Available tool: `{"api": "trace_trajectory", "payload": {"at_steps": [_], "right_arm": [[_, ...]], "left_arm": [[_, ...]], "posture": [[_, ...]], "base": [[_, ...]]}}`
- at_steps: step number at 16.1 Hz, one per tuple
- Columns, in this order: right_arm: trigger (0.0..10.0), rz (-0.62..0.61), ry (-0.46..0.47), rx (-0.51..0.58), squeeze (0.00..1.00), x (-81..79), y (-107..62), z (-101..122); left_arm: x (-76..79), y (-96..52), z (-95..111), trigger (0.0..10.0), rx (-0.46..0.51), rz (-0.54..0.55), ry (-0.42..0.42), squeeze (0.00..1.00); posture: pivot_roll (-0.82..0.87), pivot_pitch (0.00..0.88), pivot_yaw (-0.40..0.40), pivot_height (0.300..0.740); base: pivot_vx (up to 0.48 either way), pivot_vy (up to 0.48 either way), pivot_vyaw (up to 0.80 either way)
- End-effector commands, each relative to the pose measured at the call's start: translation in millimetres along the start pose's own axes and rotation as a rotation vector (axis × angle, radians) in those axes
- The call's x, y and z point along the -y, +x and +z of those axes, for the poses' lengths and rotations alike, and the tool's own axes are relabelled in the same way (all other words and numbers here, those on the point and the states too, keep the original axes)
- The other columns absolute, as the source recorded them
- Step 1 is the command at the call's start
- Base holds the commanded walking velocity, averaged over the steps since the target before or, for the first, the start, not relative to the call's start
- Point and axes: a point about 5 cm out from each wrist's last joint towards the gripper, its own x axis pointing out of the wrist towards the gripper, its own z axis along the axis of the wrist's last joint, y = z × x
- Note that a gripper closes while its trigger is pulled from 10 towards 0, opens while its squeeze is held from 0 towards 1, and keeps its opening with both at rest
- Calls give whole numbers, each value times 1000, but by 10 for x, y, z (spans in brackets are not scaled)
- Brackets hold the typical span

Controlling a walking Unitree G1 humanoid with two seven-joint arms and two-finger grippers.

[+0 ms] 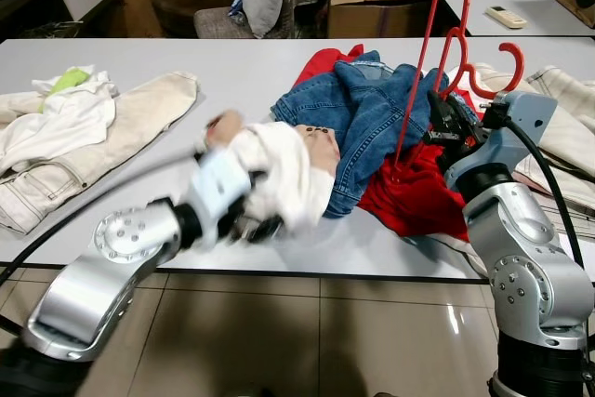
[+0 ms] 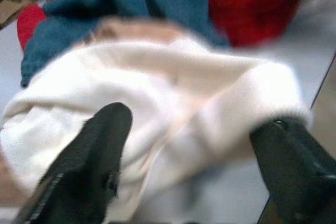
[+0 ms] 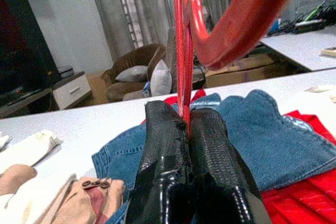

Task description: Hang hanger

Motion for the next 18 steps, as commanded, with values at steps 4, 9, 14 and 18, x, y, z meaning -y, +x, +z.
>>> {"api": "trace_trajectory", "payload": {"at_steps": [4, 9, 14, 18], "right_arm": [[10000, 16, -11, 45, 0, -45, -30, 64], [10000, -23, -1, 57, 0, -55, -79, 17], [10000, -5, 163, 25, 0, -152, -138, -72], [10000, -9, 185, 15, 0, -187, -148, -114]], "left_arm": [[-275, -177, -67, 10000, -16, 76, 6, 1000], [-324, -215, 184, 10000, 353, 135, -276, 1000], [-383, -171, 194, 10000, 512, 295, -491, 1000], [-473, -186, 181, 10000, 543, 459, -552, 1000]], "posture": [[-73, 0, 80, 740], [-75, 0, 89, 740], [-71, 0, 79, 740], [-66, 0, 72, 740]], "base": [[0, 0, 0], [0, 0, 0], [0, 0, 0], [0, 0, 0]]}}
